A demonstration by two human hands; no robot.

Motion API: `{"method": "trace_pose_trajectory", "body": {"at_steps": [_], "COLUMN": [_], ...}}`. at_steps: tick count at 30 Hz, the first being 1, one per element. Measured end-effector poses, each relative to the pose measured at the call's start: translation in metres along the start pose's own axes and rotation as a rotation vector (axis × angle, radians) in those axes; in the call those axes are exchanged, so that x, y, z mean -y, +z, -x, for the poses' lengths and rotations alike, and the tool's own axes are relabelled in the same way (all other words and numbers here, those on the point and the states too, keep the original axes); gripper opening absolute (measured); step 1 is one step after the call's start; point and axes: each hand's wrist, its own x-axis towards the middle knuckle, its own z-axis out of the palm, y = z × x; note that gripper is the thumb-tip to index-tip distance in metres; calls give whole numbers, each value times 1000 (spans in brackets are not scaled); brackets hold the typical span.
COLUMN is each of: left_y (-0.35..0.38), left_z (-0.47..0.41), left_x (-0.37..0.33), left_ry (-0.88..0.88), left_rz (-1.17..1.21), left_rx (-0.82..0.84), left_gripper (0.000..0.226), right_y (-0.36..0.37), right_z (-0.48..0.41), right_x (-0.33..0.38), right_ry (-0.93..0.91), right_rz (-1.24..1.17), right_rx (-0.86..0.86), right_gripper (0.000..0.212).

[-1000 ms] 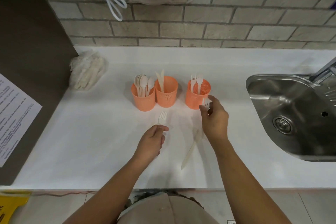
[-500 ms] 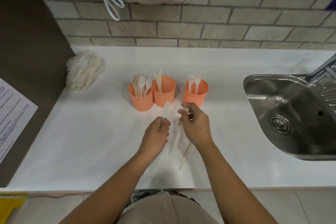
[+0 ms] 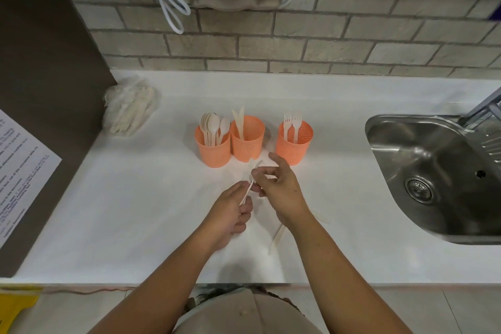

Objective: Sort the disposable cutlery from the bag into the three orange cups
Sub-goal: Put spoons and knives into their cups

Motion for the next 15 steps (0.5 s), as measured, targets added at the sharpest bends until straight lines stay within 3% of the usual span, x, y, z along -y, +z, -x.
{"method": "trace_pose_trajectory", "body": {"at_steps": [2,9,15], "left_y": [-3,0,0], "left_z": [3,8,8], "left_x": [-2,-6,-8], "left_ry": [1,91,188], "left_rz": [18,-41,-49], "left_rx": [65,-1,-58], "left_gripper": [42,30,23], "right_y": [-1,1,4], "right_z": [-1,-3,-3], "right_x": [2,4,5], "right_ry": [52,-61,-59], "right_rz": [-43,79,-58], "right_rx": [81,36,-60], "right_gripper": [9,9,12]}}
